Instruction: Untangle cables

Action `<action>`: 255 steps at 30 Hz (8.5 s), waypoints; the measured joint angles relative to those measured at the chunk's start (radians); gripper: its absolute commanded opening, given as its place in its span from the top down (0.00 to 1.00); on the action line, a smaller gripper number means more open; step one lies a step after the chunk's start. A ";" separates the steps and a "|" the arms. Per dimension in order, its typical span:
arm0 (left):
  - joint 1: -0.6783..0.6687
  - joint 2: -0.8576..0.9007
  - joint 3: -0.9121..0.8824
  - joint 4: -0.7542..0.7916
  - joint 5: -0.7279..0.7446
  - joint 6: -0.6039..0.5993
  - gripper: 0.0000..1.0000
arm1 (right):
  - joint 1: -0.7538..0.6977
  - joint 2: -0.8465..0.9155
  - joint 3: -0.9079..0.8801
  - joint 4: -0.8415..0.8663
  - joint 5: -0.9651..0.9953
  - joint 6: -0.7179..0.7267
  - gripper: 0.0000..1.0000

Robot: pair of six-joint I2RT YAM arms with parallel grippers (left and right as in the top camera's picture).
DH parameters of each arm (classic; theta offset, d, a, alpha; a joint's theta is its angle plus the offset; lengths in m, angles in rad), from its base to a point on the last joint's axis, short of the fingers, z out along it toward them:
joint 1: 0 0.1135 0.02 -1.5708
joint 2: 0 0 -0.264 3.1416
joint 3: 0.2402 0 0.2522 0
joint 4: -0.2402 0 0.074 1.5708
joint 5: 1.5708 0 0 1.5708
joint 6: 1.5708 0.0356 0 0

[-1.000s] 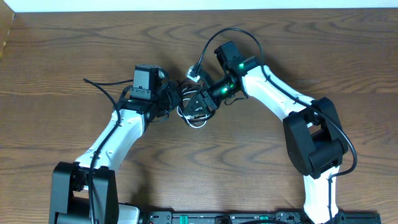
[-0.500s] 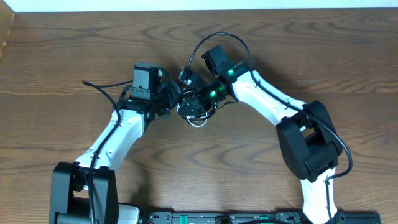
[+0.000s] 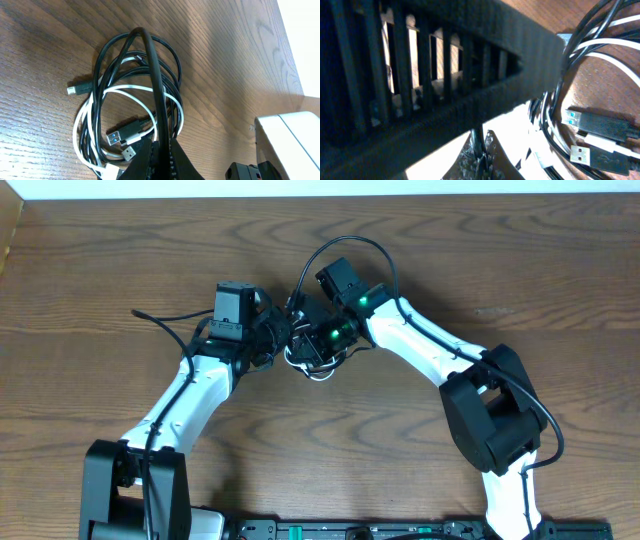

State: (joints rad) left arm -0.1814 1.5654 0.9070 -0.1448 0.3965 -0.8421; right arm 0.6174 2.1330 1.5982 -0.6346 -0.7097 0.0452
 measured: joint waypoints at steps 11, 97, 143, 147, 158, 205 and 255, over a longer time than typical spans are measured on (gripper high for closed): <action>0.001 0.000 0.000 0.002 -0.036 -0.007 0.44 | -0.050 0.000 0.000 -0.010 0.046 0.001 0.99; -0.175 0.211 -0.004 0.100 -0.511 0.174 0.93 | -0.093 0.000 -0.195 0.254 0.374 0.258 0.99; 0.278 -0.330 -0.012 -0.201 0.204 0.357 0.93 | -0.431 0.000 -0.162 0.174 -0.282 -0.063 0.41; 0.278 -0.330 -0.012 -0.182 0.272 0.344 0.92 | -0.430 0.000 -0.144 0.176 -0.461 -0.121 0.23; 0.278 -0.330 -0.013 -0.058 0.314 0.100 0.93 | -0.385 0.000 -0.142 0.170 -0.692 -0.258 0.11; 0.278 -0.330 -0.013 0.084 0.323 -0.232 0.93 | -0.024 0.000 -0.140 0.272 -0.200 -0.529 0.99; 0.112 0.102 -0.013 -0.162 0.107 0.159 0.38 | -0.136 0.000 -0.140 0.414 -0.290 0.085 0.99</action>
State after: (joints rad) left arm -0.0696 1.6672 0.8940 -0.3069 0.5034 -0.6830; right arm 0.4816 2.1330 1.4582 -0.2211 -0.9993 0.1307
